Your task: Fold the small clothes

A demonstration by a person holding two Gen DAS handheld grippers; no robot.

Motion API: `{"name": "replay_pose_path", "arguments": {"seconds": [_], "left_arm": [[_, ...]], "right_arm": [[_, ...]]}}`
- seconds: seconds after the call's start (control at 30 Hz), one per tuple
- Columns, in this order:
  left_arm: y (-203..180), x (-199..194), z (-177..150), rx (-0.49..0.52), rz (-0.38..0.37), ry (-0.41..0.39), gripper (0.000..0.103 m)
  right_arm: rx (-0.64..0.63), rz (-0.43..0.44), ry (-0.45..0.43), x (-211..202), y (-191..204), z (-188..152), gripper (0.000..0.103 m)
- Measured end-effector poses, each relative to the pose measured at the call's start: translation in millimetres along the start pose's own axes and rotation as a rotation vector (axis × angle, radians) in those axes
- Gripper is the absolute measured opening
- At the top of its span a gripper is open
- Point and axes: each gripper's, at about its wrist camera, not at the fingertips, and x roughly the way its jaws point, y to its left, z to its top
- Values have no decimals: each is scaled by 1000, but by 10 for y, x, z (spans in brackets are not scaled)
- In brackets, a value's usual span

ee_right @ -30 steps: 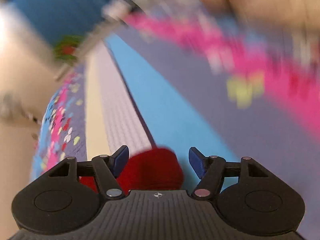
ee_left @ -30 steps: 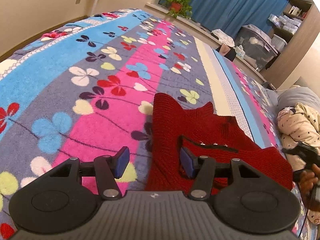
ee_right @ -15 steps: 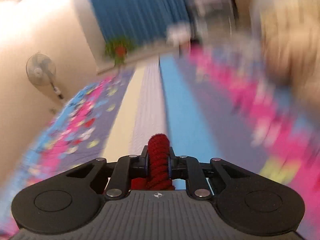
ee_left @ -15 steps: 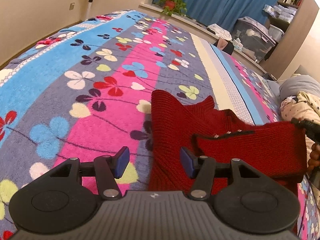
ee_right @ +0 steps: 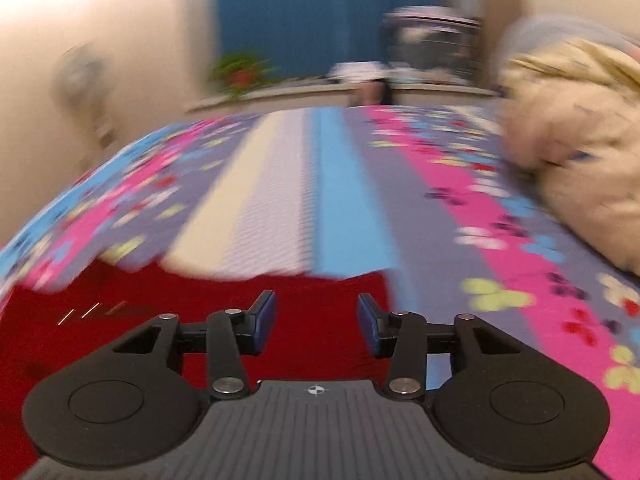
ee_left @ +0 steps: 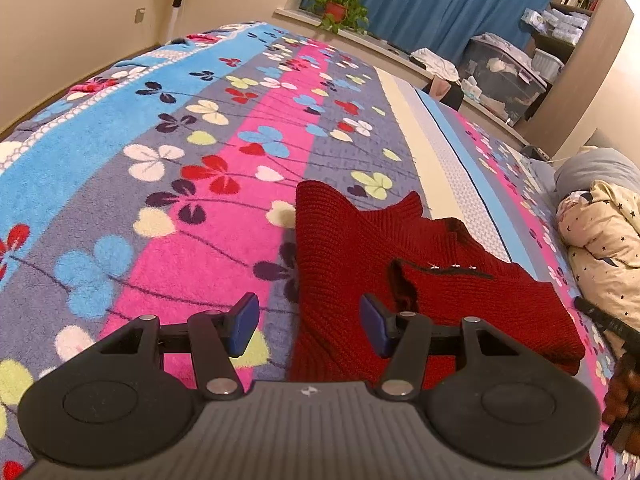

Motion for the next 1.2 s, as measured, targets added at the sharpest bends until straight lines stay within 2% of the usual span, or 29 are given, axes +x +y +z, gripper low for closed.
{"name": "replay_pose_path", "arguments": {"seconds": [0.17,0.27,0.3,0.33,0.37,0.43,0.47,0.53,0.57,0.6,0.63,0.67,0.7,0.83,0.87,0.93,1.0,1.03,1.07,1.1,1.13,1.17,1.2], "left_arm": [[46,8,9,-8,8,3,62],[87,8,26,-18,7,6,62],[100,4,34,-22,5,7,62],[105,-3,40,-25,2,6,62],[111,-13,50,-28,-2,4,62],[134,-40,78,-36,-8,-5,62],[142,-51,89,-40,-12,-9,62],[155,-63,103,-47,-14,-14,62],[162,-65,105,-50,-16,-13,62],[165,-66,103,-51,-17,-11,62],[167,-69,100,-52,-17,-10,62],[165,-74,97,-53,-18,-10,62],[159,-82,97,-54,-19,-10,62],[141,-103,101,-55,-25,-17,62],[130,-103,95,-53,-28,-16,62],[96,-100,76,-41,-36,-13,62],[58,-92,58,-27,-40,-10,62],[44,-83,53,-23,-43,-10,62],[31,-76,45,-18,-47,-10,62],[20,-70,35,-12,-49,-9,62],[9,-65,24,-6,-49,-7,62],[3,-61,16,-4,-49,-7,62],[3,-60,6,-5,-53,-5,62]], "right_arm": [[-337,191,38,74,1257,-231,61],[-562,224,56,162,1875,-430,60],[-619,210,62,220,1998,-446,51],[-654,198,74,269,2094,-459,20],[-646,210,80,283,2151,-429,11],[-581,194,1,185,2186,-312,10],[-530,222,-55,86,2184,-243,10],[-462,358,-103,-101,2184,-191,10],[-469,434,-78,-131,2222,-226,10],[-496,494,4,-82,2275,-291,11],[-536,501,93,-4,2322,-369,13],[-595,459,141,52,2373,-458,14],[-613,430,101,7,2373,-488,19],[-346,412,27,-228,2049,-171,43],[-289,393,-15,-317,1906,-101,45],[-215,290,-98,-432,1581,15,45],[-150,132,-121,-433,1220,25,46],[-123,35,-86,-358,1043,-8,46],[-97,-91,19,-182,821,-68,46],[-84,-164,146,-10,595,-133,32],[-56,-186,198,50,406,-210,31],[-17,-194,145,-44,289,-221,31],[33,-192,91,-167,187,-209,37]]}}
